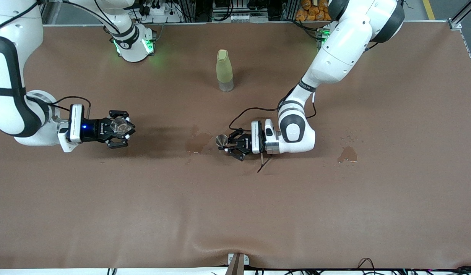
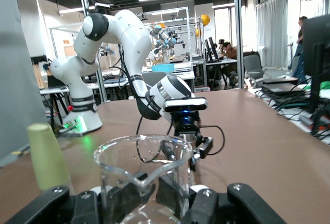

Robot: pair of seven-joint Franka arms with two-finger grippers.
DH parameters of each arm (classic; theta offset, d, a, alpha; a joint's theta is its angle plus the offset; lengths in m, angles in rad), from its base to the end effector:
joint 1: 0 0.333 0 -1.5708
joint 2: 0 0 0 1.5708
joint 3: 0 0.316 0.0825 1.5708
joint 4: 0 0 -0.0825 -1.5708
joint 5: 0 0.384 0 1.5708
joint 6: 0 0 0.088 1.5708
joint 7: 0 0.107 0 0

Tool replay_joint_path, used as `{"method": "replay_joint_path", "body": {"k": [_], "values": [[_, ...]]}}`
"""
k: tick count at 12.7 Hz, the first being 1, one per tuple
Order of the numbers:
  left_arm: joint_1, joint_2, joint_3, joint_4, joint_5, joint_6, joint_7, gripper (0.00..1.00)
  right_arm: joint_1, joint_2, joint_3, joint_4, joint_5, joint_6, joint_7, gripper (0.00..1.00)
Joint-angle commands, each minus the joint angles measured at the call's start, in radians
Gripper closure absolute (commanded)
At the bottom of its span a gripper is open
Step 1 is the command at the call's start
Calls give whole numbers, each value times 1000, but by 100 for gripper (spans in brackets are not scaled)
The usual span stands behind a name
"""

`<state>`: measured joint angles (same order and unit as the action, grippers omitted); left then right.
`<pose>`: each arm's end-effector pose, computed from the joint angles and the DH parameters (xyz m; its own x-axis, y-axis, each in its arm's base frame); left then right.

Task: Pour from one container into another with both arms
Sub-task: 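Lift the jigger with the left gripper toward the beaker held by the right gripper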

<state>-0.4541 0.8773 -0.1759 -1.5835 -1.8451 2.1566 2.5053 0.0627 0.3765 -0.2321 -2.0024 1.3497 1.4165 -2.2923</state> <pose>0.5510 -0.4286 0.1414 0.0189 -0.1731 0.9847 -0.9998 0.0010 0.0194 0.5589 0.0289 0.3021 0.1075 0.1346 0.9851 0.9878 0.0980 -0.1212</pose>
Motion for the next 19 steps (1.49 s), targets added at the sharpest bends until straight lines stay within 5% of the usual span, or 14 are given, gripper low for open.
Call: {"method": "replay_joint_path", "body": {"k": [1, 8, 19], "values": [[-29, -1, 13, 16, -39, 14, 21, 100, 81, -76, -29, -71, 31, 22, 121, 100], [-104, 5, 24, 45, -39, 69, 21, 100, 337, -85, -42, -180, 345, 191, 117, 100], [-129, 8, 24, 56, -65, 86, 21, 100, 519, -82, -36, -271, 565, 280, 80, 100]]}}
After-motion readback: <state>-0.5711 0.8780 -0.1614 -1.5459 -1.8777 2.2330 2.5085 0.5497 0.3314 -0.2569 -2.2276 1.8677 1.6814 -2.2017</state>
